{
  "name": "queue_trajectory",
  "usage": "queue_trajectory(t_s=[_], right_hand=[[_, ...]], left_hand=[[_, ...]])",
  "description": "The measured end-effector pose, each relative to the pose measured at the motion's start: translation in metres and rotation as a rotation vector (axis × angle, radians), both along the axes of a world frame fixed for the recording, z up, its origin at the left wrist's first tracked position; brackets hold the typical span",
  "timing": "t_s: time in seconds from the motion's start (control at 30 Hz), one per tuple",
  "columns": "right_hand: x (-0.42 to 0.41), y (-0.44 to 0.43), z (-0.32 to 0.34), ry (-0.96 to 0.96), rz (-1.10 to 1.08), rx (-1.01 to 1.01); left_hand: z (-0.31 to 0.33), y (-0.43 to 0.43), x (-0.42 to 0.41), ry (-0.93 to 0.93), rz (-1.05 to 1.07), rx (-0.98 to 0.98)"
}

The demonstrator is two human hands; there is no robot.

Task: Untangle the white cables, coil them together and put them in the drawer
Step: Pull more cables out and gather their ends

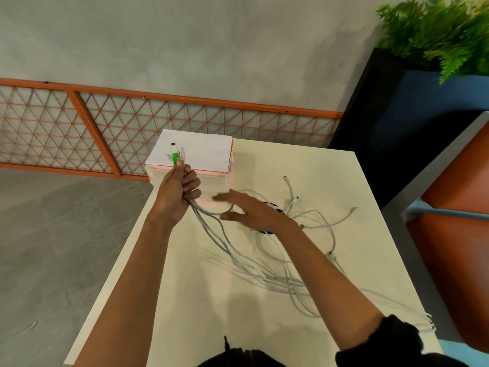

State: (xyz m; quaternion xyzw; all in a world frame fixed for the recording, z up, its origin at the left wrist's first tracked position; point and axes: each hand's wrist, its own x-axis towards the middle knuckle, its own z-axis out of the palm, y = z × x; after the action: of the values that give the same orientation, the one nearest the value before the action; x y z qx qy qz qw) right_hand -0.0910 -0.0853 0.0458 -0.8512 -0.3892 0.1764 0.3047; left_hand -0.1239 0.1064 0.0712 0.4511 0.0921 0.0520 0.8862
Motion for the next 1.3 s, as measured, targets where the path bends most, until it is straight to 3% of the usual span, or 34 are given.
queue_trajectory(t_s=[0.4,0.83,1.0,1.17,1.3], right_hand=[[-0.031,0.026,-0.010,0.342,-0.056,0.131],[-0.032,-0.009,-0.033,0.618,-0.033,-0.255],[-0.024,-0.031,-0.033,0.657,0.037,-0.509],[-0.031,-0.048,-0.039,0.576,-0.197,-0.349],[-0.034,-0.051,-0.045,0.641,-0.223,-0.220]], left_hand=[[-0.003,0.016,0.004,-0.056,0.109,-0.220],[-0.009,0.039,0.003,-0.003,0.365,-0.173],[-0.023,0.070,0.000,-0.002,0.393,-0.287],[-0.037,0.072,-0.006,0.054,0.464,-0.157],[-0.040,0.066,-0.009,0.094,0.495,0.045]])
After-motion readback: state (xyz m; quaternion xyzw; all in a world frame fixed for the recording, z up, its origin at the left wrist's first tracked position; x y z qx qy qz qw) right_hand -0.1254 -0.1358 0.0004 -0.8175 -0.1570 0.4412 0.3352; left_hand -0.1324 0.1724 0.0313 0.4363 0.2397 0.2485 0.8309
